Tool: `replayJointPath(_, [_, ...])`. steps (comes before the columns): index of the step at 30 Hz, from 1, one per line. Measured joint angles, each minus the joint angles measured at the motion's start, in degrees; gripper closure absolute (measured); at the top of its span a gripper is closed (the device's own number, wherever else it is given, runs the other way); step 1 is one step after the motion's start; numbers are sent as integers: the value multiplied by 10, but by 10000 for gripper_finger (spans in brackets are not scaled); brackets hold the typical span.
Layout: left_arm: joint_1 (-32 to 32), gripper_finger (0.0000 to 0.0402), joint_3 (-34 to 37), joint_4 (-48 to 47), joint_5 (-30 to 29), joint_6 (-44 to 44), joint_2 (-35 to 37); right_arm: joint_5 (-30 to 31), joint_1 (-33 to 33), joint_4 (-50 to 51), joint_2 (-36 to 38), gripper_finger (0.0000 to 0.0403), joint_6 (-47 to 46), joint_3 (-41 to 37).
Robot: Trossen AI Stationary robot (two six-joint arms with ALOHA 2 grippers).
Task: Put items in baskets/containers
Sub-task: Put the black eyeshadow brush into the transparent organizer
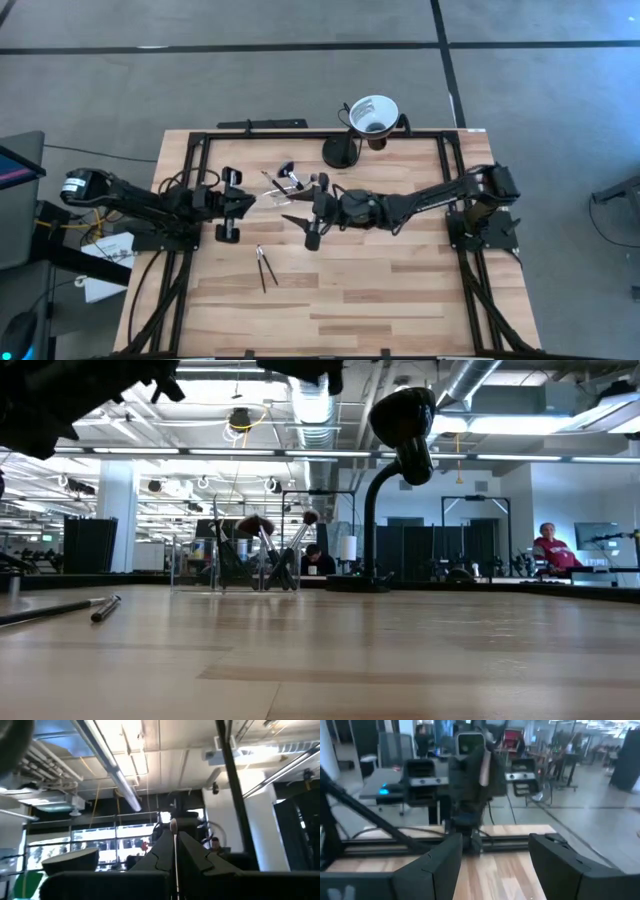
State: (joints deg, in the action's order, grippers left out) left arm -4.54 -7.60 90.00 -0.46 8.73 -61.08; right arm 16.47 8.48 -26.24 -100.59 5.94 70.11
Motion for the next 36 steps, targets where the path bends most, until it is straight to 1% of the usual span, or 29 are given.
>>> replayJointPath(3, [-13, 389, -9, 0, 4, 0, 4, -15, -12, -81, -44, 182, 12, 1])
replayJointPath(7, [-23, 389, -18, 0, 12, 3, -2, -66, -27, -193, -125, 182, 35, 34])
replayJointPath(9, [-22, 389, -18, 0, 11, 3, -2, -94, -33, -228, -158, 182, 35, 60])
replayJointPath(11, [-22, 389, -18, -1, 11, 4, -3, -104, -35, -234, -182, 182, 35, 90])
replayJointPath(15, [-22, 389, -18, -1, 9, 4, -5, -106, -34, -220, -216, 182, 35, 145])
replayJointPath(18, [-22, 389, -18, 0, 9, 10, -5, -107, -34, -217, -225, 182, 35, 174])
replayJointPath(22, [-22, 389, -18, 1, 10, 10, -5, -103, -34, -177, -221, 187, 35, 188])
replayJointPath(26, [-22, 389, -18, 1, 9, 11, -5, -103, -34, -172, -218, 215, 36, 188])
replayJointPath(34, [-22, 389, -18, 1, 8, 11, -5, -117, -40, -173, -216, 317, 35, 188])
replayJointPath(36, [-22, 389, -18, 1, 8, 11, -5, -125, -44, -173, -216, 337, 35, 188])
